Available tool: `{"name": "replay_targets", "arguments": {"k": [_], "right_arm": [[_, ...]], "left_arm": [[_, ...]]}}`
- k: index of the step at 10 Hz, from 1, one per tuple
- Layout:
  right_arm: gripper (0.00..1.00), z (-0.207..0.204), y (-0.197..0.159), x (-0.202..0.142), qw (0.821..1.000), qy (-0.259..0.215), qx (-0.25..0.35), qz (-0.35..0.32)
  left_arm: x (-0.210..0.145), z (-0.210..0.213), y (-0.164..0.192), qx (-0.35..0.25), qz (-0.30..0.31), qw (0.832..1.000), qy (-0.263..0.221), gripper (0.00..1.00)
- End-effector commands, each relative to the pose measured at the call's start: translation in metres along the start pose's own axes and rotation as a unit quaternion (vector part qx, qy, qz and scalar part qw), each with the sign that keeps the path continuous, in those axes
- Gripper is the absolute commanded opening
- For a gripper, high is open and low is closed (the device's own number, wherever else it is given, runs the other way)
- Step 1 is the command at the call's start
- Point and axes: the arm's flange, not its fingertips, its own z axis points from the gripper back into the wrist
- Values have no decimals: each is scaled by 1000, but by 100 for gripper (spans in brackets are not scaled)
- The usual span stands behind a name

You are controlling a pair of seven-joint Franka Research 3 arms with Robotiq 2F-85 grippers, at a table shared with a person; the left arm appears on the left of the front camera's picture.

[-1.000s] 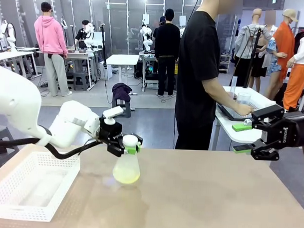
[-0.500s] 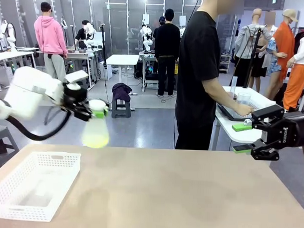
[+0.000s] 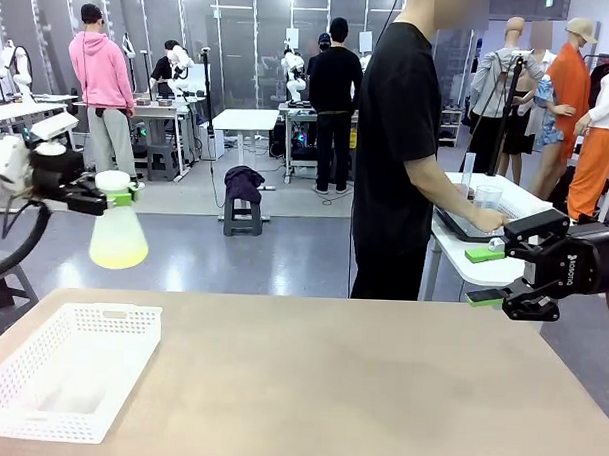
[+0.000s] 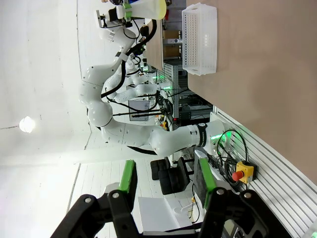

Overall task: Prepare the solutions needed for the experiment.
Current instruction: When the human places the Big flask in the center of the table, pick up the Big flask and place it in the left Organizing basket.

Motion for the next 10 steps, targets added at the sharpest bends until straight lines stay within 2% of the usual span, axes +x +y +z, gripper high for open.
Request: {"name": "replay_targets", "arguments": {"k": [1, 6, 10], "right_arm": [[62, 0, 1, 0, 1000, 1, 2, 5], [62, 0, 1, 0, 1000, 1, 2, 5], [62, 0, 1, 0, 1000, 1, 2, 5]], "left_arm": [[-16, 8, -32, 15, 2, 999, -36, 0], [-74, 28, -90, 20, 38, 996, -80, 0], [-96, 24, -91, 22, 58, 996, -70, 0]]}}
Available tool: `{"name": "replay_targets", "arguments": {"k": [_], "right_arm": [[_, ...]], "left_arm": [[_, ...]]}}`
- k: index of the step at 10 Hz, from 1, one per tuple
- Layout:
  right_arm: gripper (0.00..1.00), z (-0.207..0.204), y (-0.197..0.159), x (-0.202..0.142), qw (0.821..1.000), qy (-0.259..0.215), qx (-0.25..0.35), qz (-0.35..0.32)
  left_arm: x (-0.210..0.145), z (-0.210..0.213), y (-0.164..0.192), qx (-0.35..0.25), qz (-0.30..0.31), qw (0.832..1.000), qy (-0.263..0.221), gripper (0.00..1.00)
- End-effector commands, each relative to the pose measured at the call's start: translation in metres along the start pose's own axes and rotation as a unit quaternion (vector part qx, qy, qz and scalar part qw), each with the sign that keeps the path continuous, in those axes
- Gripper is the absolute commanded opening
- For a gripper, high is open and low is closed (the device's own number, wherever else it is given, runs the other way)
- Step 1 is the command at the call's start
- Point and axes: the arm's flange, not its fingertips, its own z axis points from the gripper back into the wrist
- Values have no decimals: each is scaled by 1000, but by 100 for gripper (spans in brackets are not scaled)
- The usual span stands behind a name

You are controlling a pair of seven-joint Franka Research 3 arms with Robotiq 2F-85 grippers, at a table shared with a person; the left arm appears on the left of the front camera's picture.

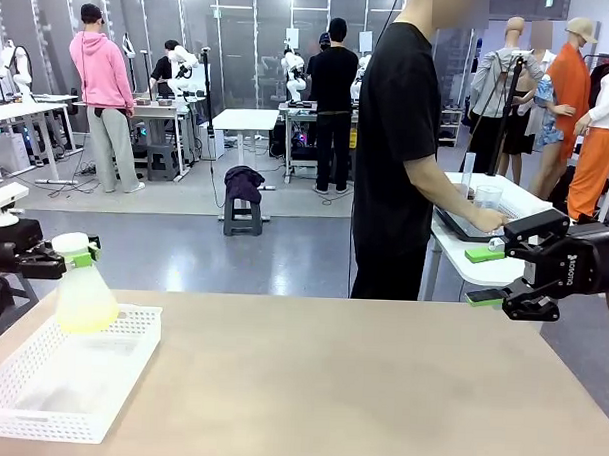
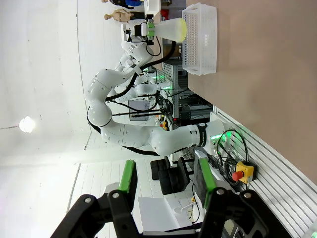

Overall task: Prepare the solutions needed for the experiment.
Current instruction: When the human places the Big flask in the center of the table, pick up the Big flask and place it in the left Organizing basket.

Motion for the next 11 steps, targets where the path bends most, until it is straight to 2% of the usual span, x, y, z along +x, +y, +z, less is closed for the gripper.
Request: {"name": "replay_targets", "arguments": {"k": [1, 5, 6, 7, 10, 11], "right_arm": [[62, 0, 1, -1, 1000, 1, 2, 5], [62, 0, 1, -1, 1000, 1, 2, 5], [62, 0, 1, -1, 1000, 1, 2, 5], [62, 0, 1, -1, 1000, 1, 2, 5], [62, 0, 1, -1, 1000, 1, 2, 5], [62, 0, 1, -1, 1000, 1, 2, 5]], "left_arm": [[3, 1, 2, 0, -4, 1000, 2, 0], [3, 1, 2, 0, -4, 1000, 2, 0], [-1, 0, 0, 0, 1, 1000, 0, 21], [-12, 5, 2, -24, 15, 1000, 4, 21], [-39, 23, -5, -34, -18, 999, 2, 21], [-46, 25, -7, -39, -29, 999, 14, 21]]}}
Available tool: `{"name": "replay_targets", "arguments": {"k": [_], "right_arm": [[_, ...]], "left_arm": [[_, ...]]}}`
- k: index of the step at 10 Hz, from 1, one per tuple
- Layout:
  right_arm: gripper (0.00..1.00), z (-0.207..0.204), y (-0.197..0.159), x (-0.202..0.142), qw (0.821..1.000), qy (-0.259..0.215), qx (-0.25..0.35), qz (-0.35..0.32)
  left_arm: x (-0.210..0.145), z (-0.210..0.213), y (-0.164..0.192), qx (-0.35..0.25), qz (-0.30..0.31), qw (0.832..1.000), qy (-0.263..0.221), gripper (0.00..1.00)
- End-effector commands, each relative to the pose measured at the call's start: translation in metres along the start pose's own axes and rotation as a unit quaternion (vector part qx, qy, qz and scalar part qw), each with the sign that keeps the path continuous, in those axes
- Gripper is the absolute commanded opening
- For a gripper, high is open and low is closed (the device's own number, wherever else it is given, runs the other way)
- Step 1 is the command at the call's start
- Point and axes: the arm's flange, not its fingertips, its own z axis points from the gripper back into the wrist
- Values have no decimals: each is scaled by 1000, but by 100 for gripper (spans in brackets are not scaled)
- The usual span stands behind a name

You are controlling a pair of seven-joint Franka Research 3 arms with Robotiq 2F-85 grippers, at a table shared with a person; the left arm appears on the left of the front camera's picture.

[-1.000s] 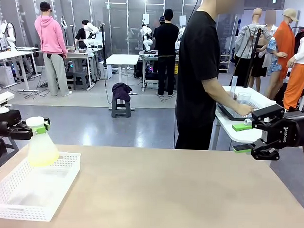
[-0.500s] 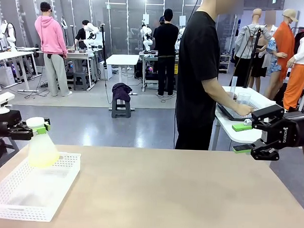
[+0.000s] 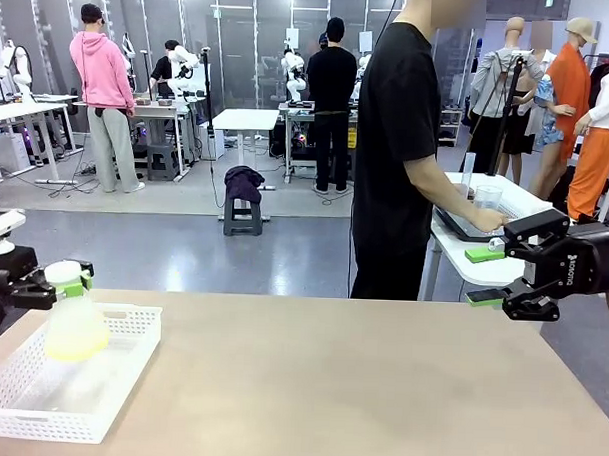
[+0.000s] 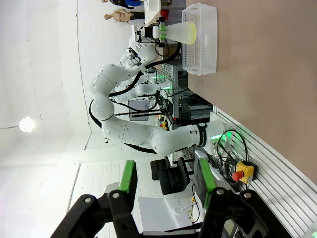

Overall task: Prepare the solutions needed for the experiment.
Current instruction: When the human places the Big flask in the center of the table, pick up the Big flask and place it in the left Organizing basket.

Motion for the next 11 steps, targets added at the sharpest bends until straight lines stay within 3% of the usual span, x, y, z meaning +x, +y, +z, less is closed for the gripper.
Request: {"name": "replay_targets", "arguments": {"k": [1, 4, 8, 11], "right_arm": [[62, 0, 1, -1, 1000, 1, 2, 5], [62, 0, 1, -1, 1000, 1, 2, 5], [62, 0, 1, -1, 1000, 1, 2, 5], [62, 0, 1, -1, 1000, 1, 2, 5]], "left_arm": [[-6, 5, 0, -30, -26, 999, -8, 21], [-29, -4, 3, -49, -8, 998, -29, 21], [-45, -20, 7, -80, 7, 997, 13, 21], [-52, -24, 10, -92, 15, 996, 7, 21]]}}
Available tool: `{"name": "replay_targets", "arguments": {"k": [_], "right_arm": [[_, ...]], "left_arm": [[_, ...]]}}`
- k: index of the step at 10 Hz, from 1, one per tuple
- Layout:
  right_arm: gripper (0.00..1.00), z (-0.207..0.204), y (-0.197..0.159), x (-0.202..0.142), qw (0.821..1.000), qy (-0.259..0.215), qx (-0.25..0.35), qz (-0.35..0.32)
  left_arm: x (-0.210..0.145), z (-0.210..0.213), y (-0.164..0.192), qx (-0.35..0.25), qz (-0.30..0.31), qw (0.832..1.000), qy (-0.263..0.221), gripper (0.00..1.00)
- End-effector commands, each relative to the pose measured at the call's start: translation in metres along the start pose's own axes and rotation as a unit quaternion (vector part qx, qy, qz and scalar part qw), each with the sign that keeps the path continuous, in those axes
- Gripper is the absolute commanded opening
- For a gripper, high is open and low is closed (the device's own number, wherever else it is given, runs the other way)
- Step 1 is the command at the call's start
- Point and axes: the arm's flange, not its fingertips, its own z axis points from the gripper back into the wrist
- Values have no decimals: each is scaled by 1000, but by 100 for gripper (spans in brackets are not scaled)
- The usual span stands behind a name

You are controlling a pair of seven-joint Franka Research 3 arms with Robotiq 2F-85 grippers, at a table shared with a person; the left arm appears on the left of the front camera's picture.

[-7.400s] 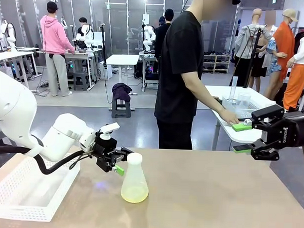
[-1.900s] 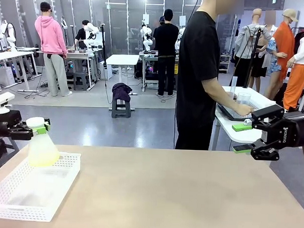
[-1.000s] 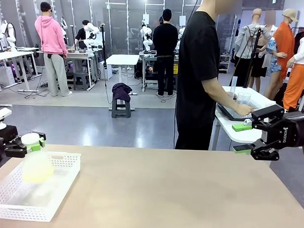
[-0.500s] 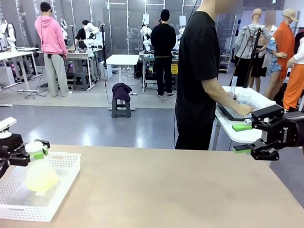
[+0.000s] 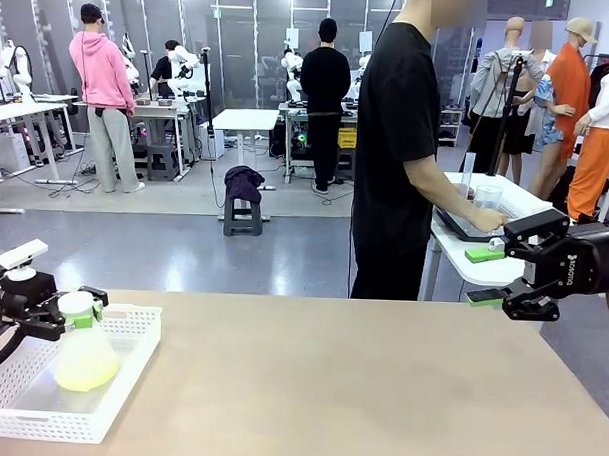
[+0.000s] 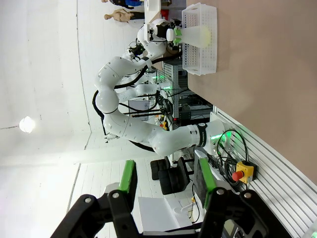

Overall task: Prepare the solutions needed for the experiment.
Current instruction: When the human places the Big flask in the center of the table, pick up the Big flask and place it in the left Organizing basket.

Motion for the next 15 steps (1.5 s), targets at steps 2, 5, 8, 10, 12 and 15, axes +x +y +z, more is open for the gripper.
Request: {"name": "replay_targets", "arguments": {"k": [2, 5, 8, 10, 12, 15], "right_arm": [[62, 0, 1, -1, 1000, 0, 2, 5], [62, 0, 1, -1, 1000, 0, 2, 5], [62, 0, 1, -1, 1000, 0, 2, 5], [62, 0, 1, -1, 1000, 0, 2, 5], [62, 0, 1, -1, 1000, 0, 2, 5], [62, 0, 1, -1, 1000, 0, 2, 5]], "left_arm": [[-5, 2, 2, -21, 8, 1000, -3, 41], [-5, 1, 1, -36, 15, 999, -1, 77], [-1, 10, -2, -20, 14, 1000, 10, 100], [0, 14, 0, 2, 19, 1000, 9, 100], [-5, 8, -2, -11, 8, 1000, 5, 100], [-5, 8, -2, -11, 8, 1000, 5, 100]]}}
